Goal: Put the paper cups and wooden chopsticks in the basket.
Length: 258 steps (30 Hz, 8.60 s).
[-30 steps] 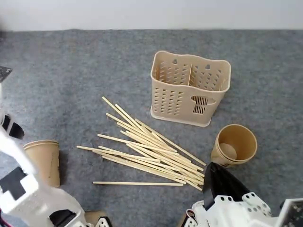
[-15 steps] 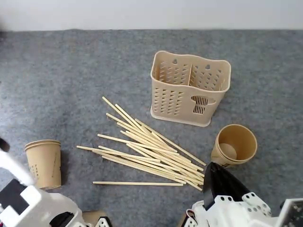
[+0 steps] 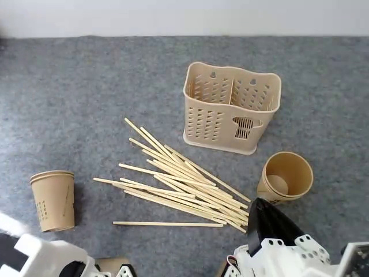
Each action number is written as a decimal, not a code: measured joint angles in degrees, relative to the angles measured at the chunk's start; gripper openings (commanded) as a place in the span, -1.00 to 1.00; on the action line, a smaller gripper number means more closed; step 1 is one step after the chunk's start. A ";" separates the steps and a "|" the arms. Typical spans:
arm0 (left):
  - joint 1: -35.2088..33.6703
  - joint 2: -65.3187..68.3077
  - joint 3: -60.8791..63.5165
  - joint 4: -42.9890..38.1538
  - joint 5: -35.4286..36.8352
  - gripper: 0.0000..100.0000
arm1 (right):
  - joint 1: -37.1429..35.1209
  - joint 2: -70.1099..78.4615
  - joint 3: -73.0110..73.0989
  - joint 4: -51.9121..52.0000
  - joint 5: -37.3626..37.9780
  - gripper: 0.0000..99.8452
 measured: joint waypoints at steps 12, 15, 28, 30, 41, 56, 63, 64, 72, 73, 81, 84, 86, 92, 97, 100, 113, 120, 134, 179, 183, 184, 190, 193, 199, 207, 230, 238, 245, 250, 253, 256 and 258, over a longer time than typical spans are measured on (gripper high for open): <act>-1.05 0.00 17.76 -8.97 -9.85 -0.97 | 0.00 0.00 0.00 0.00 0.00 -0.98; -0.62 0.00 18.02 -3.60 -12.40 -0.97 | 0.00 0.00 0.00 0.00 0.00 -0.98; 12.84 -0.09 28.92 2.99 -13.01 -0.97 | 0.00 0.00 0.00 0.00 0.00 -0.98; 15.56 -0.09 30.07 2.99 -13.01 -0.97 | 0.00 0.00 0.00 0.00 0.00 -0.98; 21.71 -0.09 28.75 2.99 -13.01 -0.97 | 0.00 0.00 0.00 0.00 0.00 -0.98; 32.70 -0.09 23.12 2.99 -8.79 -0.97 | 0.00 0.00 0.00 0.00 0.00 -0.98; 37.19 -0.09 19.08 2.99 -6.59 -0.97 | 0.00 0.00 0.00 0.00 0.00 -0.98; 37.80 -0.09 18.99 2.99 -6.59 -0.97 | 0.00 0.00 0.00 0.00 0.00 -0.98; 38.59 -5.01 15.30 3.34 -6.42 -0.97 | 0.00 0.00 0.00 0.00 0.00 -0.98; 38.59 -6.51 15.21 3.43 -6.42 -0.97 | 0.00 0.00 0.00 0.00 0.00 -0.98; 41.58 -13.19 22.07 3.52 -6.33 -0.97 | 0.00 0.00 0.00 0.00 0.00 -0.98; 42.29 -13.63 24.09 3.52 -6.33 -0.97 | 0.00 0.00 0.00 0.00 0.00 -0.98; 42.20 -13.63 24.53 3.52 -6.33 -0.97 | 0.00 0.00 0.00 0.00 0.00 -0.98; 42.20 -12.57 25.49 3.52 -6.33 -0.97 | 0.00 0.00 0.00 0.00 0.00 -0.98; 42.11 -6.95 25.49 3.52 -9.76 -0.97 | 0.00 0.00 0.00 0.00 0.00 -0.98; 42.11 -2.99 25.49 3.43 -10.90 -0.97 | 0.00 0.00 0.00 0.00 0.00 -0.98; 50.99 2.37 25.49 -2.20 -5.54 -0.97 | 0.00 0.00 0.00 0.00 0.00 -0.98; 57.76 2.37 22.07 -2.20 4.57 -0.97 | 0.00 0.00 0.00 0.00 0.00 -0.98; 62.42 2.37 16.26 -2.20 13.71 -0.97 | 0.00 0.00 0.00 0.00 0.00 -0.98; 60.84 4.31 -13.27 -4.22 35.25 -0.48 | 0.00 0.00 0.00 0.00 0.00 -0.98; 60.92 10.37 -16.44 -4.84 35.25 -0.48 | 0.00 0.00 0.00 0.00 0.00 -0.98; 60.84 12.48 -17.85 -4.84 35.25 -0.48 | 0.00 0.00 0.00 0.00 0.00 -0.98; 59.52 26.64 -33.58 -0.53 35.25 -0.48 | 0.00 0.00 0.00 0.00 0.00 -0.98; 59.78 33.32 -43.16 4.48 35.25 -0.48 | 0.00 0.00 0.00 0.00 0.00 -0.98; 60.48 38.51 -49.49 5.98 35.25 -0.48 | 0.00 0.00 0.00 0.00 0.00 -0.98; 62.51 34.11 -42.90 5.98 35.43 -0.79 | 0.00 0.00 0.00 0.00 0.00 -0.98; 72.97 -2.55 -7.03 5.63 33.23 -0.95 | 0.00 0.00 0.00 0.00 0.00 -0.98; 71.47 -12.40 -3.52 2.55 32.97 -0.95 | 0.00 0.00 0.00 0.00 0.00 -0.98; 63.21 -6.51 1.23 -10.46 33.23 -0.95 | 0.00 0.00 0.00 0.00 0.00 -0.98; 61.10 4.13 1.41 -17.14 33.23 -0.95 | 0.00 0.00 0.00 0.00 0.00 -0.98; 61.71 6.95 1.41 -17.58 33.32 -0.95 | 0.00 0.00 0.00 0.00 0.00 -0.98; 63.82 7.03 1.41 -15.82 33.32 -0.96 | 0.09 0.00 0.00 0.00 0.00 -0.98; 65.58 7.03 1.41 -13.80 33.32 -0.97 | 0.09 0.00 0.00 0.00 0.00 -0.98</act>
